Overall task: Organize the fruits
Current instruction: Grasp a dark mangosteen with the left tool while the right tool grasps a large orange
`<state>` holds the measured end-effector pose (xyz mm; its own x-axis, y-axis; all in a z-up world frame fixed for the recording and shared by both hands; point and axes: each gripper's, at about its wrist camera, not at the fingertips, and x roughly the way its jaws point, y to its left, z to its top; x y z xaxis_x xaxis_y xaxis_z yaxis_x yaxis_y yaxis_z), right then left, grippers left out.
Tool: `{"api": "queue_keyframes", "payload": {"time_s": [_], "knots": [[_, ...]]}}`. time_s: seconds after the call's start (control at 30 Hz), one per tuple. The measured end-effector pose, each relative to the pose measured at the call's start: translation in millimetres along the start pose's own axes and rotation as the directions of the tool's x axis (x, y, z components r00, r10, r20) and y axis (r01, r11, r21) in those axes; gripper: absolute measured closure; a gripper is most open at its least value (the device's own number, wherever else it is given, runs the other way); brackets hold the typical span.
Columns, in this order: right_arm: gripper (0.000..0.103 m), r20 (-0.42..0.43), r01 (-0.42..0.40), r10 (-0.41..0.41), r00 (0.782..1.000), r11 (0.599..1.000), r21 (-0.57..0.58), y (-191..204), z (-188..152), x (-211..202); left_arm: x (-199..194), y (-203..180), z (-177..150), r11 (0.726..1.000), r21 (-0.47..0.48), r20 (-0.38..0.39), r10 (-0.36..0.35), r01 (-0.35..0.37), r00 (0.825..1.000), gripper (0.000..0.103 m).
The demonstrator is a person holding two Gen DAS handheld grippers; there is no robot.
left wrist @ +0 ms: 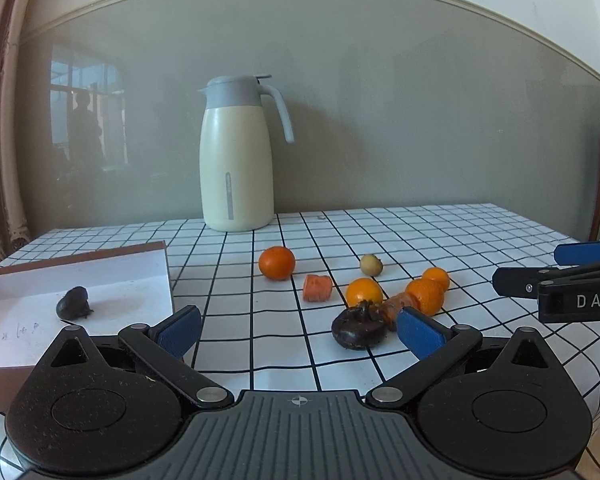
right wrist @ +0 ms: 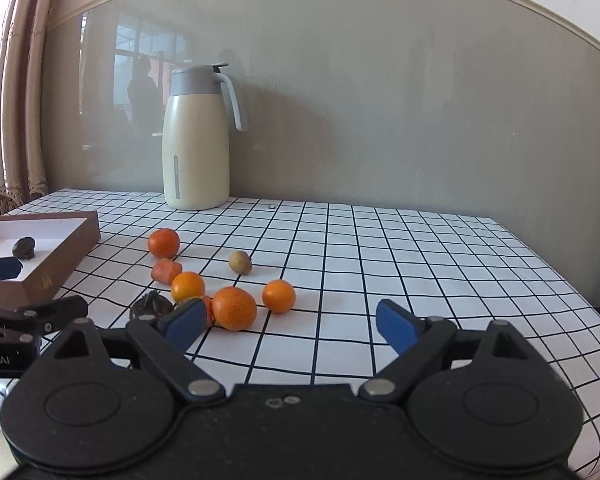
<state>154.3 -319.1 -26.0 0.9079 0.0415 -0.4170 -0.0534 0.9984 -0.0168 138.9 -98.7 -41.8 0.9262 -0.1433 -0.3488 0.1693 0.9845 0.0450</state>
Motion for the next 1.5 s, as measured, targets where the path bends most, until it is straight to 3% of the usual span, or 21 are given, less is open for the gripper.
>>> {"api": "queue_keyframes", "payload": {"time_s": [0.17, 0.27, 0.4, 0.53, 0.73, 0.97, 1.13, 1.27, 1.5], "knots": [[0.018, -0.014, -0.008, 0.008, 1.000, 1.000, 0.005, 0, -5, 13, 9, -3, -3, 1.000, 0.006, -0.015, -0.015, 0.015, 1.000, 0.000], [0.029, -0.044, -0.025, 0.026, 0.999, 0.999, 0.023, -3, -3, 25, 19, -7, -3, 0.999, 0.012, -0.036, -0.033, 0.033, 0.999, 0.000], [0.032, -0.056, -0.035, 0.037, 0.998, 0.999, 0.032, -6, -1, 36, 30, -14, -5, 0.999, 0.024, -0.064, -0.038, 0.040, 0.997, 0.000], [0.038, -0.076, -0.055, 0.057, 0.995, 0.998, 0.028, -6, 0, 46, 46, -17, -6, 0.998, 0.006, -0.119, -0.061, 0.062, 0.991, 0.017], [0.046, -0.128, -0.105, 0.107, 0.986, 0.994, 0.020, 4, 1, 62, 67, -29, -9, 0.998, 0.036, -0.161, -0.053, 0.060, 0.986, 0.017], [0.051, -0.157, -0.110, 0.111, 0.981, 0.994, 0.017, 15, 6, 82, 84, -12, -2, 1.000, -0.018, -0.195, -0.019, 0.016, 0.981, 0.034], [0.055, -0.158, -0.108, 0.110, 0.981, 0.994, 0.022, 19, 8, 87, 87, -9, 0, 0.999, -0.030, -0.204, -0.038, 0.032, 0.978, 0.035], [0.068, -0.157, -0.114, 0.114, 0.981, 0.993, 0.011, 24, 9, 88, 91, -7, 3, 0.998, -0.040, -0.207, -0.059, 0.052, 0.977, 0.040], [0.070, -0.167, -0.128, 0.133, 0.977, 0.991, 0.037, 22, 9, 90, 96, -9, 7, 0.997, -0.036, -0.216, -0.077, 0.071, 0.973, 0.050]]}}
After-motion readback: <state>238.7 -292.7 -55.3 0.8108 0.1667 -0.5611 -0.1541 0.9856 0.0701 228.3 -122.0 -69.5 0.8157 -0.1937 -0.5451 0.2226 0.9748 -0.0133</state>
